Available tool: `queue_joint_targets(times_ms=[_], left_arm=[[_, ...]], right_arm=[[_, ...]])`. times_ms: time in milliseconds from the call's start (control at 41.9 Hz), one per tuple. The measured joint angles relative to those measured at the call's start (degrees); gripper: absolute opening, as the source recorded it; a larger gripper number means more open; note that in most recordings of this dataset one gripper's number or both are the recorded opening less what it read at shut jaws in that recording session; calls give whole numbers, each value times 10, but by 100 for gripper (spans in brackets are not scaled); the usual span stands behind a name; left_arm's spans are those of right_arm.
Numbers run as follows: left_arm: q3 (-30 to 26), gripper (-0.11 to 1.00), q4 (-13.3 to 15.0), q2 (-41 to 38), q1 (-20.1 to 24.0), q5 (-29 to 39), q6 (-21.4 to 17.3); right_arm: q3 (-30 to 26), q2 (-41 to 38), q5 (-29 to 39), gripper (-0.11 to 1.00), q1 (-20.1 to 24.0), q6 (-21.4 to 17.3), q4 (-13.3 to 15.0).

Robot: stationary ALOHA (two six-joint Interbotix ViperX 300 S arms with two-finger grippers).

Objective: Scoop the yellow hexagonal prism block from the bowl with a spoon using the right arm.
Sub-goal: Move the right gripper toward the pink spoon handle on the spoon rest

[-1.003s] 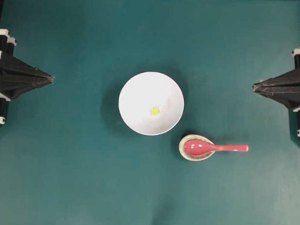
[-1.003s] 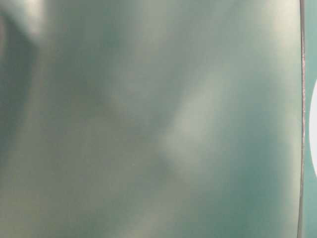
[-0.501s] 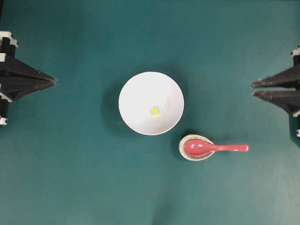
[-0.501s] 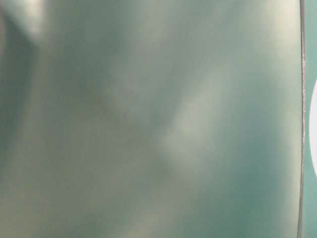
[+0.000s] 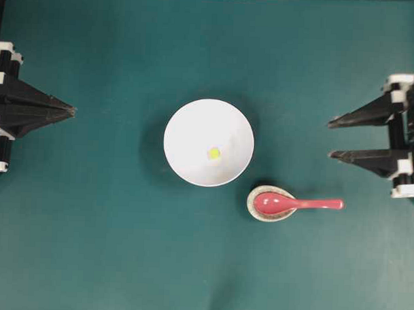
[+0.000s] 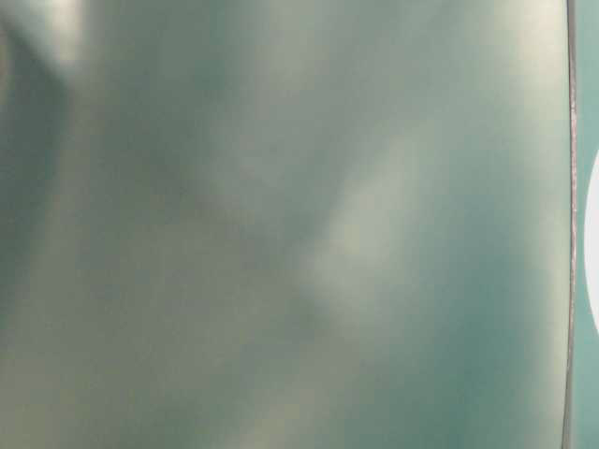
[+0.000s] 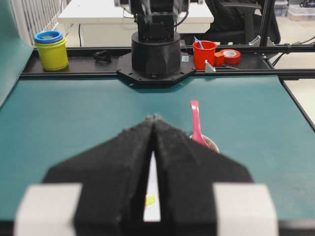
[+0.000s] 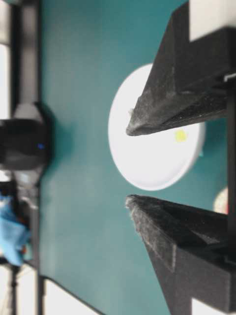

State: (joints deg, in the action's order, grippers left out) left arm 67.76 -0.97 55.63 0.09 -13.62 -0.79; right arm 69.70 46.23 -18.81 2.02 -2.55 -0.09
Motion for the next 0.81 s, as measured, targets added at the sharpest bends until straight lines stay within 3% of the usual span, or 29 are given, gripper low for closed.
queue_joint_targets(times_ms=[334,525,812], left_arm=[[0,0,-1,0,0,2,0],[1,0,-1,-1,1,4,0],[0,0,-1,-2,1,11,1]], right_arm=[[61,-172,-200,57,26,-39,-3],[79,-281,-326,57,59,-58,-19],[86,-416,-434,57,144,-61,-117]])
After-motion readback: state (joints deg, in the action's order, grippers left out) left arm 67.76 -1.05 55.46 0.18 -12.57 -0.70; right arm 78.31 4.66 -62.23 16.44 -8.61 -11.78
